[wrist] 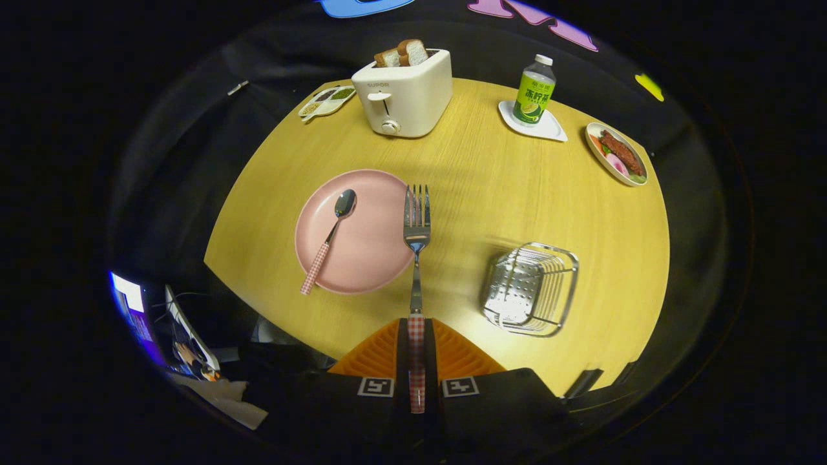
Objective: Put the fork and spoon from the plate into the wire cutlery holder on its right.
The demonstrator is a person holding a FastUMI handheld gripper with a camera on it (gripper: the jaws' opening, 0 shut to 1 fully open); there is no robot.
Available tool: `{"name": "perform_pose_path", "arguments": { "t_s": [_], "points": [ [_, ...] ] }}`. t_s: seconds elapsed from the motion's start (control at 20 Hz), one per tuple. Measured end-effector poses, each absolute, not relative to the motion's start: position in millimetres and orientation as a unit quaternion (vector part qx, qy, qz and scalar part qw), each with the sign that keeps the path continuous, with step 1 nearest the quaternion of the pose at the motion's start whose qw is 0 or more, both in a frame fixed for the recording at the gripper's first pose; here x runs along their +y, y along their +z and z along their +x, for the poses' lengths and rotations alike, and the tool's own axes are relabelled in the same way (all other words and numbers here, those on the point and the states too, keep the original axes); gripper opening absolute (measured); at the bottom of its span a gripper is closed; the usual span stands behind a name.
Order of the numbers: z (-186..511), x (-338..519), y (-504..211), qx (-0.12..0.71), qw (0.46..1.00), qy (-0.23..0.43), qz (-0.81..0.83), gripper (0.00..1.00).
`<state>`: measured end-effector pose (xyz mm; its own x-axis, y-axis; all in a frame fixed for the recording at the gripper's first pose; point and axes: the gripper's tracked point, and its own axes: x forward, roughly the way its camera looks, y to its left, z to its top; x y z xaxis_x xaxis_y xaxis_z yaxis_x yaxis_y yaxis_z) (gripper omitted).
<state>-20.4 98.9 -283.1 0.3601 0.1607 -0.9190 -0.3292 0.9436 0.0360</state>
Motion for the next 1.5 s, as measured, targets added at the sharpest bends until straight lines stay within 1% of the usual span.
{"name": "perform_pose_path", "arguments": {
  "t_s": [0.2,0.4,0.65,1.0,1.2,1.35,1.45,1.5],
  "points": [
    [-23,35,-256,0.571,0.796,0.159,-0.126,0.12],
    [-19,-13,-256,0.623,0.736,0.173,-0.202,0.13],
    [-25,-25,-273,0.709,0.643,0.191,-0.217,0.12],
    [-7,-26,-293,0.763,0.585,0.185,-0.204,0.12],
    [-1,-26,-302,0.777,0.568,0.179,-0.203,0.12],
    [5,-26,-305,0.782,0.569,0.168,-0.192,0.14],
    [10,-25,-306,0.783,0.57,0.164,-0.185,0.16],
    [9,-25,-307,0.783,0.572,0.163,-0.182,0.2]
  ]
}}
